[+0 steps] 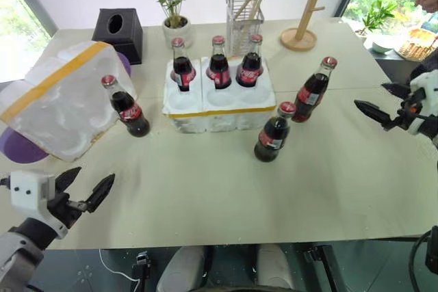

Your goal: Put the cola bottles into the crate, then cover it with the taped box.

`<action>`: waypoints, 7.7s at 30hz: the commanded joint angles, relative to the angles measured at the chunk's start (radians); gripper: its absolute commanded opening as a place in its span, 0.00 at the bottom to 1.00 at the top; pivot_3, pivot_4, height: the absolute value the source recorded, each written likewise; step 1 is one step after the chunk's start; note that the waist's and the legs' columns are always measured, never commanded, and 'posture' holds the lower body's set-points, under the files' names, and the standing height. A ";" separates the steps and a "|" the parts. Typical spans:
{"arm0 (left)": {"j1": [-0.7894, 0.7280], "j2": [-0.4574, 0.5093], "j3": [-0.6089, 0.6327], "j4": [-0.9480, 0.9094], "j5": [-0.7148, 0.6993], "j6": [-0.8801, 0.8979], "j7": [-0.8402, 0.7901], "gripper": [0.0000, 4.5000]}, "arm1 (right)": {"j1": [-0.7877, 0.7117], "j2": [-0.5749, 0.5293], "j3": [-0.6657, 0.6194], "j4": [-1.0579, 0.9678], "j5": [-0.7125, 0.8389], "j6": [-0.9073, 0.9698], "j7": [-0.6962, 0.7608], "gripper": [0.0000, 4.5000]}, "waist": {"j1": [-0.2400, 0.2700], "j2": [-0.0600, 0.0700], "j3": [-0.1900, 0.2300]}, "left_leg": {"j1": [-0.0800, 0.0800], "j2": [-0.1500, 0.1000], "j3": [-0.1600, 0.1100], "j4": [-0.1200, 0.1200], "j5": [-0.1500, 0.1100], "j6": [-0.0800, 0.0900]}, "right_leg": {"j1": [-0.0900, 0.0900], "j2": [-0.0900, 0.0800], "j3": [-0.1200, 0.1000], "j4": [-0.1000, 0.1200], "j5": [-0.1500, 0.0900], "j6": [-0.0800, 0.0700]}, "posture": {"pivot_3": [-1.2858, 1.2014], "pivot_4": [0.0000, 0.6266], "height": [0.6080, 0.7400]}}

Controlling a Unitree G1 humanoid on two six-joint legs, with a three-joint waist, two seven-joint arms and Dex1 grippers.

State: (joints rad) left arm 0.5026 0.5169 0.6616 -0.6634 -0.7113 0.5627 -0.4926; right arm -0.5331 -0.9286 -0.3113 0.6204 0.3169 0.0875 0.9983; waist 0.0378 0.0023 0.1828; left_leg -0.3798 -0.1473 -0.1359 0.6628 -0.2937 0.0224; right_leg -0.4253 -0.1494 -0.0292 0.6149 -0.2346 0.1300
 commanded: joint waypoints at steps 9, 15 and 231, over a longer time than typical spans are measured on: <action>-0.313 0.125 -0.047 0.116 -0.036 0.056 0.070 0.99 | -0.048 -0.348 -0.068 -0.417 0.330 0.553 0.387 1.00 | -0.003 0.005 0.000 | -0.001 0.001 0.000 0.000 -0.001 0.000 | -0.001 0.000 0.000 0.001 0.001 0.000 | 0.52 0.24 1.00; -0.475 0.148 -0.146 0.251 0.057 0.018 0.069 0.99 | -0.131 -0.411 -0.115 -0.585 0.526 0.779 0.404 1.00 | 0.002 0.005 0.000 | -0.001 0.001 0.000 0.001 -0.001 0.001 | -0.002 0.000 0.000 0.001 0.001 0.000 | 0.52 0.24 1.00; -0.882 0.373 -0.372 0.229 -0.137 0.212 -0.376 1.00 | -0.760 0.840 0.239 0.116 0.072 0.679 -0.293 0.99 | -0.086 0.000 -0.001 | -0.011 0.023 0.024 0.002 0.010 -0.019 | -0.033 0.030 0.031 0.014 0.025 -0.011 | 0.52 0.24 1.00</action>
State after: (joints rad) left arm -0.3817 0.8901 0.2795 -0.4109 -0.8526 0.7970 -0.8694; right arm -1.2522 -0.1059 -0.0692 0.7423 0.3757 0.7641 0.6922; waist -0.0478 0.0019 0.1823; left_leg -0.3915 -0.1245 -0.1121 0.6646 -0.2836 0.0039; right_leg -0.4582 -0.1189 0.0015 0.6294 -0.2100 0.1193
